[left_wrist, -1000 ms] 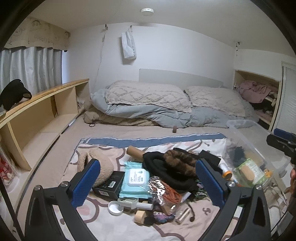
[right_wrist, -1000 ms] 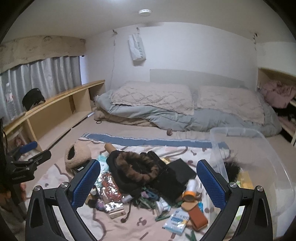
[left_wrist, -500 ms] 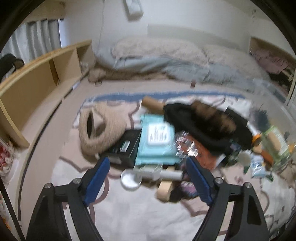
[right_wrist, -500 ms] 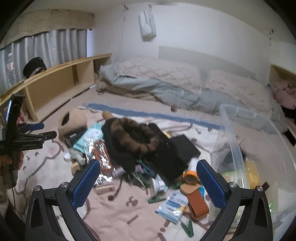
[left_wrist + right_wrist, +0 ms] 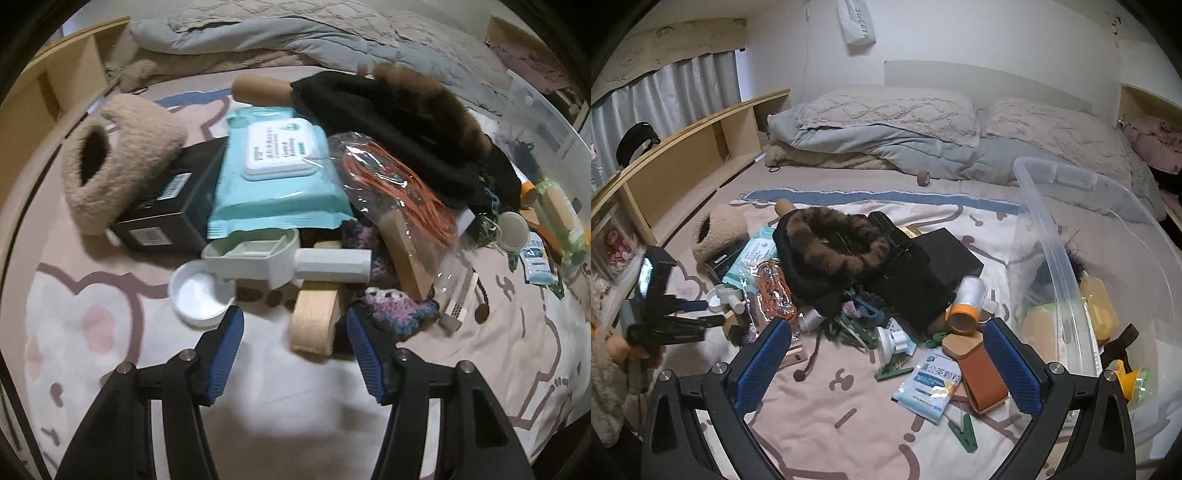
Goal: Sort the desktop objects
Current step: 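Grasp the wooden block with the left gripper while the right gripper nears the white box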
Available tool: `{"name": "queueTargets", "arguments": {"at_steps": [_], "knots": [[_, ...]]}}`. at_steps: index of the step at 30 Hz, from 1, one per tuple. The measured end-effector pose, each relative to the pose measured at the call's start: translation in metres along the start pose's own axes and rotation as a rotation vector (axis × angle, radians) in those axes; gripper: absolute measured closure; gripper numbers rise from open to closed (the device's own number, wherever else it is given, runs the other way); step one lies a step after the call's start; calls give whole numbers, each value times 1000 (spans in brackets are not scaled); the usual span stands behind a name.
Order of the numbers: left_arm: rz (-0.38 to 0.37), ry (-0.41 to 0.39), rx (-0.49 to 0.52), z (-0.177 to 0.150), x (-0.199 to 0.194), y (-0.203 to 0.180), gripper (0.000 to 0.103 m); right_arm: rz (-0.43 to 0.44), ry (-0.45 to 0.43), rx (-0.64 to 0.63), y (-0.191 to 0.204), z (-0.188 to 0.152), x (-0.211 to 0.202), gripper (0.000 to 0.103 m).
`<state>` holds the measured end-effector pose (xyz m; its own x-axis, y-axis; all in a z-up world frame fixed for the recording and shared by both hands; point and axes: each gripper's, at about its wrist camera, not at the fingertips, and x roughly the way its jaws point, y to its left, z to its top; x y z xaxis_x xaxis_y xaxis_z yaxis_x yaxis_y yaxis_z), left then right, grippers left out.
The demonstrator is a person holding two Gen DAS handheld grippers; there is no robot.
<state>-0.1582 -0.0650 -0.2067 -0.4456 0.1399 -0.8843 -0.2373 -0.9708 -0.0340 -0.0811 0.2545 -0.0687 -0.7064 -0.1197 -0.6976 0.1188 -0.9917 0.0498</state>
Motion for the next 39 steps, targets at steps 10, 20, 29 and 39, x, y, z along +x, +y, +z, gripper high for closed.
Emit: {"name": "queueTargets", "arguments": {"at_steps": [10, 20, 29, 39], "knots": [[-66, 11, -37, 4, 15, 0, 46, 41, 16, -19, 2, -4, 7, 0], [-98, 21, -19, -10, 6, -6, 78, 167, 63, -44, 13, -24, 36, 0], [-107, 49, -27, -32, -11, 5, 79, 276, 115, -218, 60, -46, 75, 0], [-181, 62, -193, -72, -49, 41, 79, 355, 212, -215, 83, -60, 131, 0]]}}
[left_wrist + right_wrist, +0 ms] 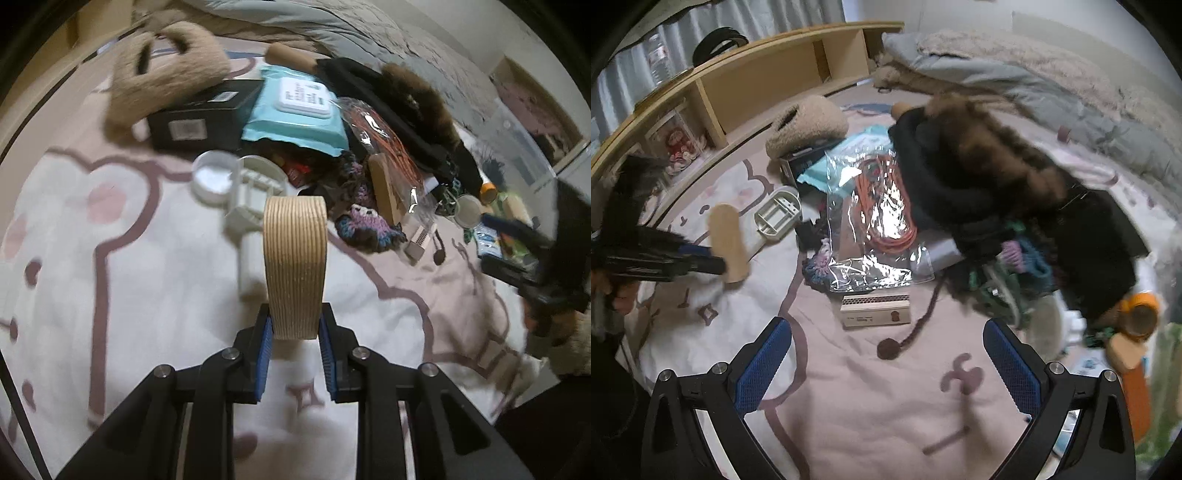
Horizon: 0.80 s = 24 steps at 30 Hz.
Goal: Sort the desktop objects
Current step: 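Grasp the wooden block with the left gripper while the right gripper nears the white box, then close the right gripper on the white honeycomb-printed box while the left gripper lifts the wooden block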
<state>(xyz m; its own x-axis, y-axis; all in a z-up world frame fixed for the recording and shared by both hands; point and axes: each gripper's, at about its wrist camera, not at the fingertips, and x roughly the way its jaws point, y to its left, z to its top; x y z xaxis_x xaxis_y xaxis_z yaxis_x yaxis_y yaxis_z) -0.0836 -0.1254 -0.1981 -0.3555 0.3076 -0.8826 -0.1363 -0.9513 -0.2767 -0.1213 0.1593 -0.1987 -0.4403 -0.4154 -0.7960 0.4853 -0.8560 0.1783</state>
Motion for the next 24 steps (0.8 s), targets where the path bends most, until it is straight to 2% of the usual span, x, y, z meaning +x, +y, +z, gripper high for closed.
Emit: {"name": "queueTargets", "arguments": {"at_steps": [3, 6, 9, 12, 16, 24], "knots": [[-11, 2, -11, -9, -17, 5, 79, 20, 25, 41, -8, -1, 16, 0], [-13, 27, 32, -9, -27, 2, 79, 76, 13, 77, -13, 1, 22, 0], [17, 94, 120, -7, -28, -2, 79, 131, -1, 94, -13, 6, 27, 0], [8, 147, 148, -6, -23, -4, 79, 139, 23, 96, -11, 8, 37, 0], [11, 149, 168, -4, -5, -12, 78, 168, 46, 100, -11, 7, 43, 0], [57, 48, 161, -5, -2, -17, 78, 192, 57, 49, 4, 7, 46, 0]]}}
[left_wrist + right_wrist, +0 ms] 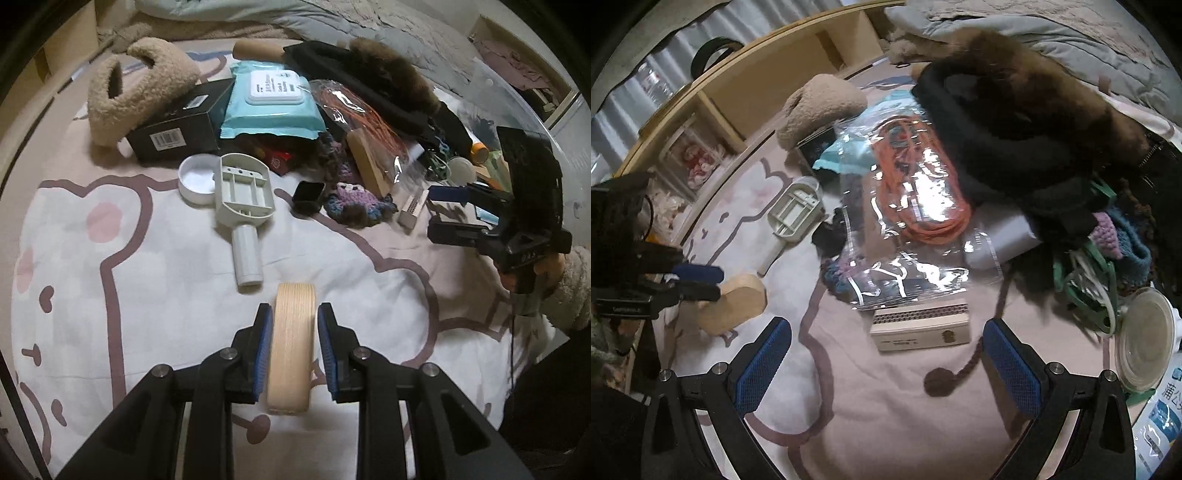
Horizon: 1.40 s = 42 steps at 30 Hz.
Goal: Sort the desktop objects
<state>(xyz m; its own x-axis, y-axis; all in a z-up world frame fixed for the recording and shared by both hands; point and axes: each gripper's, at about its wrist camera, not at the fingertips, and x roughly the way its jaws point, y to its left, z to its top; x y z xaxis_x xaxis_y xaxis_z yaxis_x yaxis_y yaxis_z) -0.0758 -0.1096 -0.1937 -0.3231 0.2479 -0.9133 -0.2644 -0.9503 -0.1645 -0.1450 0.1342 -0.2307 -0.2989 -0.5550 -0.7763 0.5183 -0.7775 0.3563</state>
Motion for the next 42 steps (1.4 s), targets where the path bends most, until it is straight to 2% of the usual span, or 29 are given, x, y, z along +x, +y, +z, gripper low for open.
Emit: {"name": "queueTargets", "arguments": {"at_steps": [1, 2, 4, 8, 10, 18, 21, 25, 31, 33, 36, 40, 42], "knots": [[4, -5, -3, -2, 0, 0, 71, -9, 7, -11, 3, 0, 3, 0], [7, -9, -8, -4, 0, 0, 55, -21, 15, -17, 4, 1, 5, 0], [10, -13, -19, -11, 0, -1, 43, -57, 30, -38, 8, 0, 11, 1], [32, -18, -24, -25, 0, -2, 43, -111, 60, -72, 15, 1, 19, 36], [33, -17, -42, -32, 2, 0, 43, -135, 62, -79, 14, 0, 16, 46], [0, -49, -90, -47, 11, -1, 43, -130, 35, -66, 23, -6, -17, 46], [11, -64, -70, -51, 12, -7, 55, -123, 46, -87, 31, -10, -30, 46], [43, -68, -67, -57, 12, -2, 77, -128, 82, -129, 36, -24, -36, 46], [-15, -38, -54, -64, -2, 4, 79, -129, 156, -201, 39, -47, -23, 46], [-9, -26, -36, -65, -7, 5, 79, -127, 175, -224, 41, -52, -18, 46], [78, -21, -2, -64, -14, 7, 78, -124, 174, -229, 39, -56, -15, 46], [252, -20, 31, -62, -13, 12, 72, -113, 154, -226, 35, -62, -14, 46], [298, -21, 36, -62, -11, 15, 71, -117, 145, -240, 36, -65, -13, 46]]}}
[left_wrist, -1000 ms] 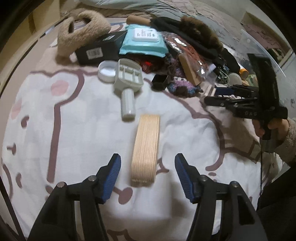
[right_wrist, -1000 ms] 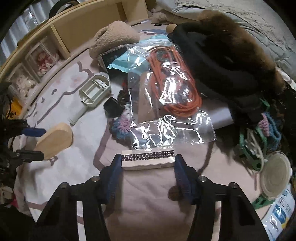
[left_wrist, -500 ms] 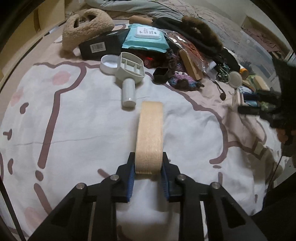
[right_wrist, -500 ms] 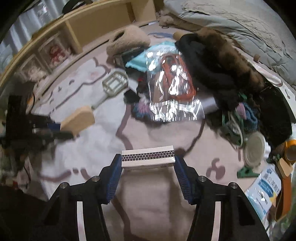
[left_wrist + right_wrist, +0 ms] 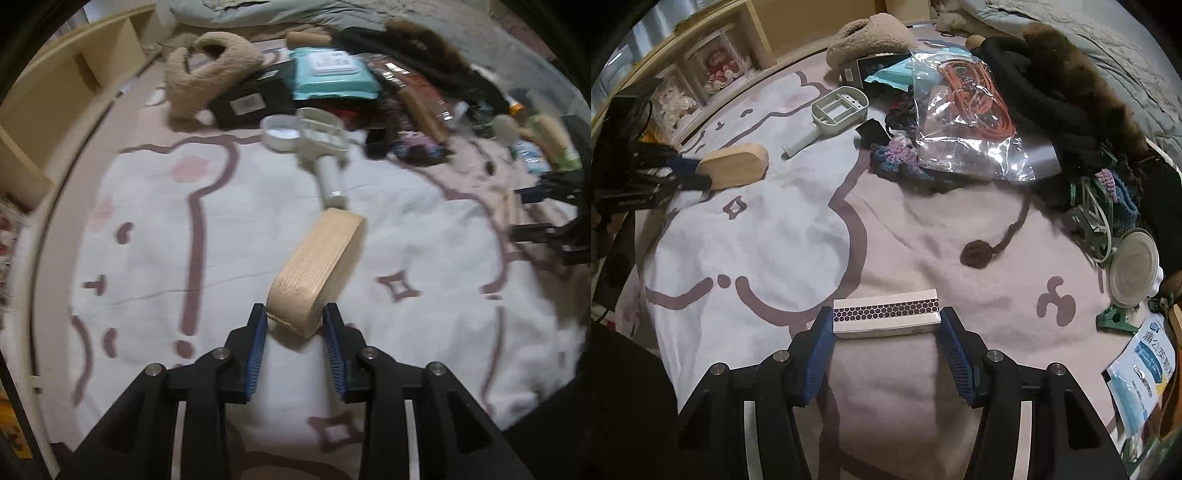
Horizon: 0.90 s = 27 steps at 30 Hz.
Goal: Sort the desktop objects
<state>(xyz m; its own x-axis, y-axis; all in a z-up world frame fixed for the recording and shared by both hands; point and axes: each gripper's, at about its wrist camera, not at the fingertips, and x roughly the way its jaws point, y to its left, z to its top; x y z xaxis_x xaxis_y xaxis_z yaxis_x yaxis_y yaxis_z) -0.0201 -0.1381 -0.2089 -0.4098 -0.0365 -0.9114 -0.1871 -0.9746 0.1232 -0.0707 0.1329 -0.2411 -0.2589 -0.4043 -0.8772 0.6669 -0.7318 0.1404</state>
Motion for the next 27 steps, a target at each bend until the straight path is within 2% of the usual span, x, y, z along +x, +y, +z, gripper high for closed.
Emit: {"name": "queueTargets", "arguments": {"at_steps": [4, 6, 9, 10, 11, 12, 14, 17, 20, 22, 27], "knots": [[-5, -25, -56, -5, -2, 6, 57, -11, 2, -29, 3, -4, 5, 46], [-15, -52, -73, -6, -7, 8, 56, -16, -14, -43, 4, -8, 6, 46], [-30, -165, -78, -6, -29, 5, 56, -3, -39, -30, 1, -11, 5, 45], [-35, -198, -78, -4, -34, 3, 52, 0, -48, -26, 0, -12, 5, 45], [-45, -245, -80, -2, -41, 0, 43, 2, -60, -26, 0, -14, 5, 43], [-52, -288, -84, 1, -46, -2, 38, 2, -67, -30, 1, -16, 5, 42], [-76, -373, -87, 10, -56, -11, 30, 2, -77, -44, 4, -18, 5, 35], [-122, -430, -58, 30, -56, -35, 26, -2, -83, -75, 11, -22, 5, 23], [-134, -441, 8, 46, -44, -66, 26, -9, -90, -93, 16, -28, 3, 20], [-133, -400, 47, 52, -26, -83, 26, 0, -97, -87, 15, -31, 2, 20], [-155, -322, 87, 33, 10, -99, 26, 5, -116, -71, 14, -40, -4, 20]]}}
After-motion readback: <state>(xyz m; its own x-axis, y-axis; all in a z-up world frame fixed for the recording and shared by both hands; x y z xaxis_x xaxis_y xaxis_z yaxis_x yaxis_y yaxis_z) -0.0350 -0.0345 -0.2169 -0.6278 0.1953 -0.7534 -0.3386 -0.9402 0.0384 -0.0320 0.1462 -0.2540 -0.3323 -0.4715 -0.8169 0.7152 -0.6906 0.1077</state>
